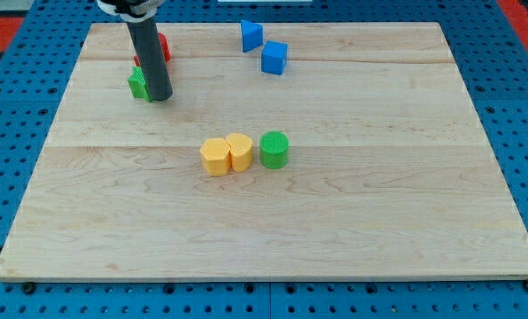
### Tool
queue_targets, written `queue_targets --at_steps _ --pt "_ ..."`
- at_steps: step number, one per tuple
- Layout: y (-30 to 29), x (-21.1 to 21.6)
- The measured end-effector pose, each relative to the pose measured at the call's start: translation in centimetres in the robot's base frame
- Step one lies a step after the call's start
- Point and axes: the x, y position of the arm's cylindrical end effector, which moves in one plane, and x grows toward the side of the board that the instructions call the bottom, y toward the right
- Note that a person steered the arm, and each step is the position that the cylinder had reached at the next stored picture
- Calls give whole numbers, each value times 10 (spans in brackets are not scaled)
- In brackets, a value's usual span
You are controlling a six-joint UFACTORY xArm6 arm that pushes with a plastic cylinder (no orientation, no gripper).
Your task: Place the green circle diagonal to the red circle
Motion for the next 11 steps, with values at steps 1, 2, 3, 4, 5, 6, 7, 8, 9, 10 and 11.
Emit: queue_targets --at_steps 1,2,3,4,5,6,7,8,9,10,11 --pt "44 13" --pt "111 23" --pt "169 73" --pt "204 133" --pt "204 172" --pt "199 181" --pt "175 172" --pt "156 185" --pt "151 170" --pt "151 133" --pt "149 102"
